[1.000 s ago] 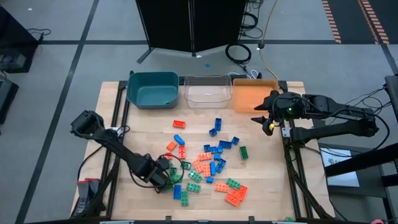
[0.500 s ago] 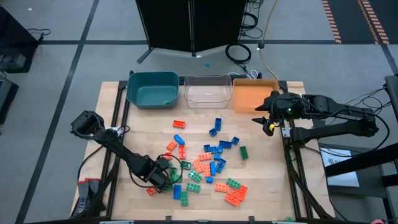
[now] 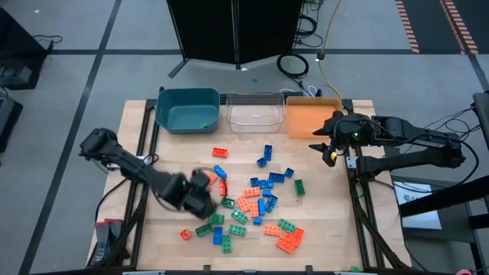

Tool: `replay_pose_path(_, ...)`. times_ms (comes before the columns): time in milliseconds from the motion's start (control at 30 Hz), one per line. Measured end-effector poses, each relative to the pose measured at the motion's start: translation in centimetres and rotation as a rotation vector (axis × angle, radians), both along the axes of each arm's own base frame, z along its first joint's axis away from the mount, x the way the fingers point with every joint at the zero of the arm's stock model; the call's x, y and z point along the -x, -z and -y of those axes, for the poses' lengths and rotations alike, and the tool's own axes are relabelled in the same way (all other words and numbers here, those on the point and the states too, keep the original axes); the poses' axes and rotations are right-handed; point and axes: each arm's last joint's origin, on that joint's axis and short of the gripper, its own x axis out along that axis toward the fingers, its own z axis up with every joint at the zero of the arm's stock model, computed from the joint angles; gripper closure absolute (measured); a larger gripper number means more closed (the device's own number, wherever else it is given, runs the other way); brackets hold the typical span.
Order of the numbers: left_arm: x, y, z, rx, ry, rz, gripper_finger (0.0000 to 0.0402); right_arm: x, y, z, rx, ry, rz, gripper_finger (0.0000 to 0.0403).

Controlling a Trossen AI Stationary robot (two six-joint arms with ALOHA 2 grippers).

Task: Sort blocks
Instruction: Put the green game piece into the blue bin

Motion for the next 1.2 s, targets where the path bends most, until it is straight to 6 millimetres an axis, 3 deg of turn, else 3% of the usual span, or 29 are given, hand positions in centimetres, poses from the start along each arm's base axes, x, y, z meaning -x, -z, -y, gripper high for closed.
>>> replay_pose_path(167, -0.2, -2.8, -6.1, -0.245, -0.165, 0.054, 0.0308, -0.1, -0.1, 0.0, 0.001, 0.001, 0.01, 0.0163)
replay_pose_path(333, 0.0, -4.3, -13.5, -0.397, -0.275, 0.008, 0.0308, -0.1, -0.1, 0.0, 0.006, 0.006, 0.016, 0.0163)
replay_pose_path(567, 2.1, -4.8, -23.7, -0.423, -0.348, -0.146, 0.0308, -0.1, -0.1, 0.0, 0.002, 0.009, 0.017, 0.0163)
replay_pose_path(800, 4.3, -4.4, -32.1, -0.344, -0.395, -0.028, 0.0308, -0.1, -0.1, 0.0, -0.033, 0.039, 0.029, 0.0163)
replay_pose_path(967, 6.2, -2.6, -35.6, -0.236, -0.448, 0.039, 0.0308, -0.1, -0.1, 0.0, -0.068, 0.068, 0.04, 0.0163)
replay_pose_path(1200, 7.1, 1.5, -36.3, -0.147, -0.44, 0.003, 0.0308, -0.2, -0.2, 0.0, -0.074, 0.073, 0.056, 0.0163)
